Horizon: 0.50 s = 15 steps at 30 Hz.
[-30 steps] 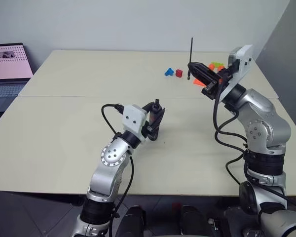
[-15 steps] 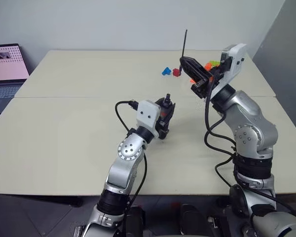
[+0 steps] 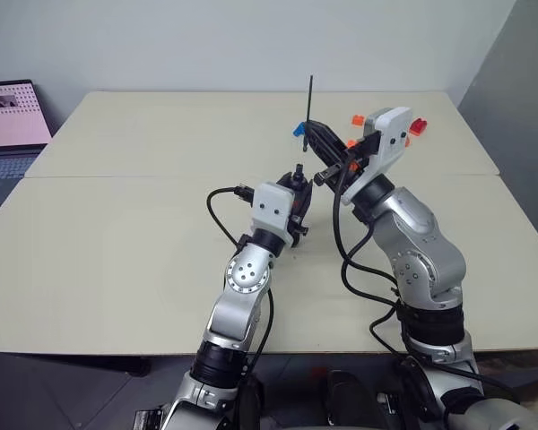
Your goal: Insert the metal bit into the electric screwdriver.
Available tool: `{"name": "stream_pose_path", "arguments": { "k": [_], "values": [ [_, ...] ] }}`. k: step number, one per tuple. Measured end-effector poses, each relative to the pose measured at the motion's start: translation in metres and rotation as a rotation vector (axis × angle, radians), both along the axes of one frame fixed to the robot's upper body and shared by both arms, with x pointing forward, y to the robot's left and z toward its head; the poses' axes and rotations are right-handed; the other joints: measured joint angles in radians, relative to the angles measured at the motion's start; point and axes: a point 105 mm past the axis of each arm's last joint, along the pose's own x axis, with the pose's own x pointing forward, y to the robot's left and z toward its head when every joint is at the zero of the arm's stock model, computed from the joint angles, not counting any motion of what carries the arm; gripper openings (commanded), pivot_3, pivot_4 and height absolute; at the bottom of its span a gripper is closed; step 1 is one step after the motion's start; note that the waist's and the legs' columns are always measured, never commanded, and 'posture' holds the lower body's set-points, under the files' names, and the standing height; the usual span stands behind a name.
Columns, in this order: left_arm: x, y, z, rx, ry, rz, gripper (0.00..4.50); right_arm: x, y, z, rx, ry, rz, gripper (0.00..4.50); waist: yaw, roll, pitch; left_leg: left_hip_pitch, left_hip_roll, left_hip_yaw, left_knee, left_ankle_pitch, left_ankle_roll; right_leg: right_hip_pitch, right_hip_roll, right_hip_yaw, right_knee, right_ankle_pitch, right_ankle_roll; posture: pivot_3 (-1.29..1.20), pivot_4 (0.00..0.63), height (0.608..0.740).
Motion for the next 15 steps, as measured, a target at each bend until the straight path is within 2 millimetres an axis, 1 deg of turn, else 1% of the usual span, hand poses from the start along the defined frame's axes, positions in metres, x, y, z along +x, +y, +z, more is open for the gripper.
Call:
{"name": "stream_pose_path", "arguments": {
  "k": [7,15],
  "values": [
    [0.000,-0.001,0.000,0.007,-0.010,0.002,1.64,-0.001,0.003,-0.005,-0.007,0.014,0.006,0.00,0.000,0.000,0.000,0.000,0.001,0.000,0.000,0.000,0.000,0.000,0.001,0.000,0.000,0.000,0.000,0.00,0.150,0.740],
    [0.000,-0.003,0.000,0.016,-0.014,0.005,1.64,-0.001,0.001,-0.012,-0.015,0.032,0.012,0.00,0.000,0.000,0.000,0.000,0.000,0.000,0.000,0.000,0.000,0.000,0.001,0.000,0.000,0.000,0.000,0.00,0.150,0.740]
  ]
}}
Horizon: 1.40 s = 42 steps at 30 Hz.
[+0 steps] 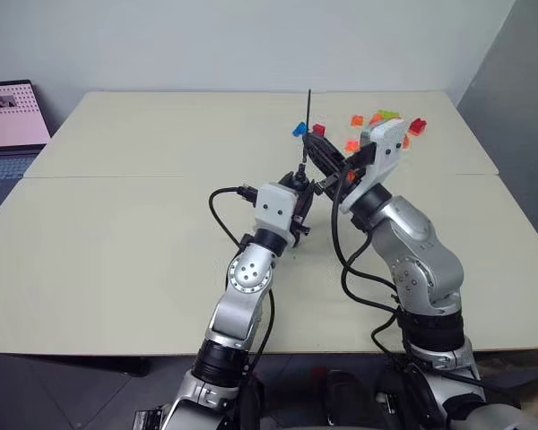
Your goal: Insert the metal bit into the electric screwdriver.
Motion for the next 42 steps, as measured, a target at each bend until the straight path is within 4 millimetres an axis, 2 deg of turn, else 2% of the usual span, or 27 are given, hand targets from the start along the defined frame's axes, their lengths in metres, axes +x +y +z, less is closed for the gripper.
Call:
{"name": "stream_pose_path", "arguments": {
  "k": [32,42],
  "values": [
    [0.000,-0.001,-0.001,0.007,0.002,-0.010,1.64,0.001,-0.002,-0.009,-0.049,-0.013,0.047,0.00,0.000,0.000,0.000,0.000,0.000,0.000,0.000,0.000,0.000,0.000,0.000,0.000,0.000,0.000,0.000,0.00,0.150,0.740],
    [0.000,0.000,-0.001,-0.008,0.018,-0.033,1.64,0.002,-0.009,-0.014,-0.064,0.054,0.113,0.00,0.000,0.000,0.000,0.001,0.000,0.000,0.000,0.000,0.000,0.002,0.000,0.000,0.000,0.000,0.000,0.00,0.150,0.740]
  ]
}}
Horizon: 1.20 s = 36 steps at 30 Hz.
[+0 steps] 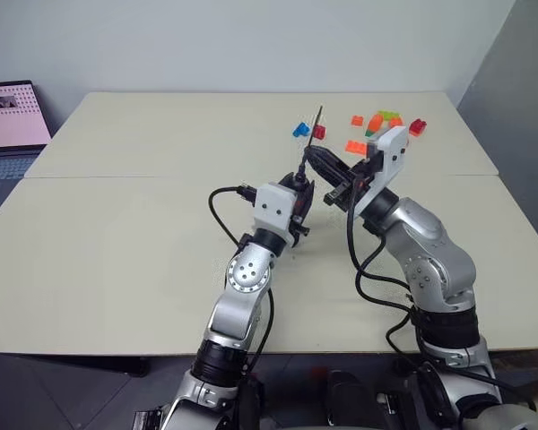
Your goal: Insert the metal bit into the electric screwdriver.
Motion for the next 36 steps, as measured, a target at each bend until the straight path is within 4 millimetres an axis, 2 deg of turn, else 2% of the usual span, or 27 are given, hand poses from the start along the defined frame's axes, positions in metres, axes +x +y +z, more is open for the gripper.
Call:
{"name": "stream_pose_path", "arguments": {
  "k": [11,20,36],
  "values": [
    [-0.004,0.000,0.000,0.018,-0.006,-0.026,1.64,0.005,-0.004,0.010,-0.074,0.068,0.079,0.00,0.000,0.000,0.000,0.000,0.000,0.000,0.000,0.000,0.000,0.000,0.000,0.000,0.000,0.000,0.000,0.00,0.150,0.740],
    [-0.007,0.001,0.000,0.033,-0.013,-0.035,1.64,0.001,-0.012,0.013,-0.146,0.075,0.121,0.00,0.001,0.000,0.000,0.000,0.000,0.000,0.000,0.000,0.000,0.000,0.000,0.000,-0.001,0.000,0.000,0.00,0.150,0.740],
    [-0.007,0.002,-0.001,0.035,-0.013,-0.032,1.64,-0.002,-0.006,0.012,-0.210,0.042,0.110,0.00,0.001,0.000,0.000,0.000,0.000,0.000,0.000,0.000,0.000,0.001,0.000,0.000,-0.001,0.000,0.000,0.00,0.150,0.740]
  ]
}}
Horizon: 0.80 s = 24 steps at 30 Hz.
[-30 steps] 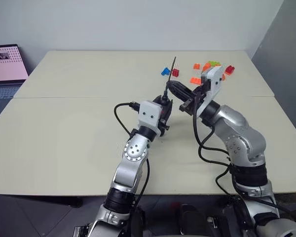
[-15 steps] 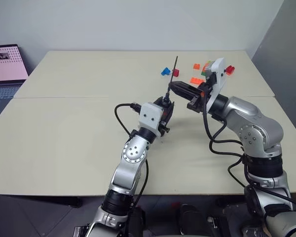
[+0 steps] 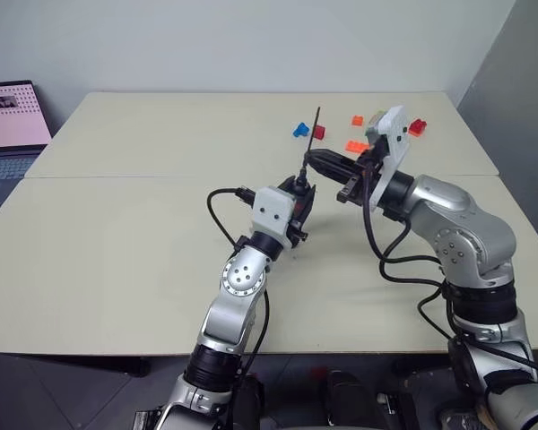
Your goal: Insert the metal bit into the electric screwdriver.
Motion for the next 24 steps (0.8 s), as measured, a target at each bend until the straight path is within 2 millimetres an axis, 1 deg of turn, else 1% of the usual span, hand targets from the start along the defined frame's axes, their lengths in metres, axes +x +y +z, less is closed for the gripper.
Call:
{"name": "stream_pose_path", "arguments": {
  "k": [11,24],
  "values": [
    [-0.0002,0.0001,-0.0005,0.005,-0.001,0.000,1.64,0.0007,0.0014,0.0017,-0.029,0.063,-0.005,0.00,0.000,0.000,0.000,0.001,0.000,0.000,0.000,0.000,0.000,0.001,0.000,0.000,0.000,0.000,0.000,0.00,0.150,0.740],
    [-0.0004,-0.0004,-0.0008,0.013,-0.004,0.002,1.64,0.0010,-0.0033,0.0022,-0.023,0.097,-0.017,0.00,0.000,0.000,0.000,0.002,0.000,0.000,0.000,0.000,0.000,0.002,0.000,0.000,0.000,0.000,0.000,0.00,0.150,0.740]
  ]
}}
